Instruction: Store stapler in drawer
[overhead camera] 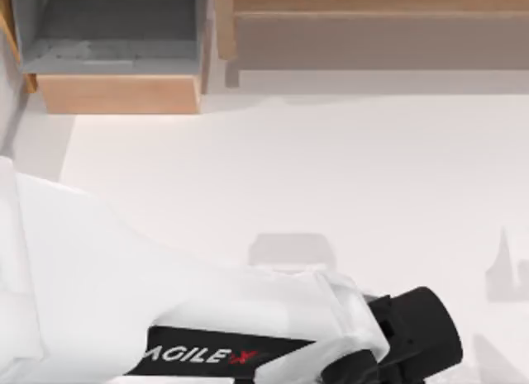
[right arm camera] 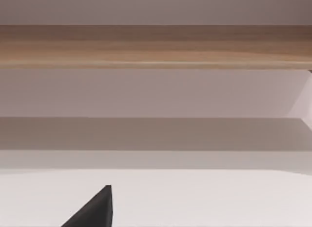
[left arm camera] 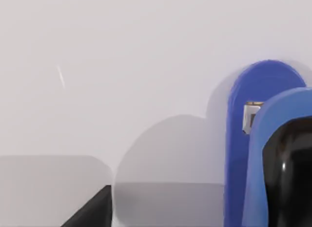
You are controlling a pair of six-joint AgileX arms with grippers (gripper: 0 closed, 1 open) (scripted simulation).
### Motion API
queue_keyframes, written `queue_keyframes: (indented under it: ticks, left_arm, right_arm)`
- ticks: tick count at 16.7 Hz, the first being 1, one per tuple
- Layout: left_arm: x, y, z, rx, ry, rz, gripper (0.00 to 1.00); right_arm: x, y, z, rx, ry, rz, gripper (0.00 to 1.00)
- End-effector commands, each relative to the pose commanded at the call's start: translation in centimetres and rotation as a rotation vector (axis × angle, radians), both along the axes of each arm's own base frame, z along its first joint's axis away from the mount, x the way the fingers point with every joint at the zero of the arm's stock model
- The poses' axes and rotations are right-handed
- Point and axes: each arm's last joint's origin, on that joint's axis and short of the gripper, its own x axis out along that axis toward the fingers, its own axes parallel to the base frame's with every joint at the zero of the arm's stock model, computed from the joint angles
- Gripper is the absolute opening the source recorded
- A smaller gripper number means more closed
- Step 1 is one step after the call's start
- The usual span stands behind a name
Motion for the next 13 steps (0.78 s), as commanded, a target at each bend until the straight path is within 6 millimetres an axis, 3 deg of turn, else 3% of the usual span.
queue_keyframes:
  ticks: [3, 13]
  left_arm:
    - [0.00, 0.00, 0.00, 0.000, 0.000, 0.000, 1.00]
    - [0.00, 0.00, 0.00, 0.000, 0.000, 0.000, 0.25]
  right_arm:
    - [0.00, 0.00, 0.00, 0.000, 0.000, 0.000, 1.00]
    - [0.00, 0.00, 0.00, 0.000, 0.000, 0.000, 1.00]
